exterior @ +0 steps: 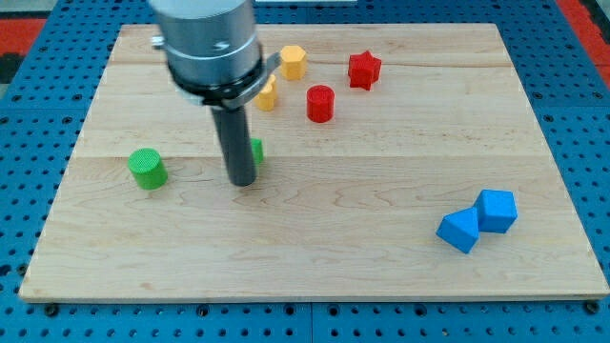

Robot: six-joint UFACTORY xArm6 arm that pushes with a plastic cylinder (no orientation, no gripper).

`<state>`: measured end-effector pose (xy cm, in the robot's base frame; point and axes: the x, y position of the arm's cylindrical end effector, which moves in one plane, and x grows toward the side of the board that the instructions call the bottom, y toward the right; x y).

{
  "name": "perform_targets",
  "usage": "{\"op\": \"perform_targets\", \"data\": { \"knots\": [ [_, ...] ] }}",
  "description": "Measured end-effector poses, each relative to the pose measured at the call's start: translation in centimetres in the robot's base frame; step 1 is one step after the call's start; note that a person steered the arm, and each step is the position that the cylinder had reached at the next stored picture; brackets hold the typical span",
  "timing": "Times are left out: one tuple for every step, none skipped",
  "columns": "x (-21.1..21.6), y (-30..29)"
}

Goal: Arrange the green blocks horizontally

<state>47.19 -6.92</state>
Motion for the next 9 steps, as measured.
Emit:
{"op": "perform_targets", "data": {
  "knots": [
    [2.8,-4.1],
    [1.0,-6.3],
    [-1.9,-6.2],
    [-3.7,-5.2],
    [-3.7,1.7],
    [-2.6,1.9],
    [3.1,-3.3],
    [7.9,-11.9],
    [2.9,-18.8]
  ]
}}
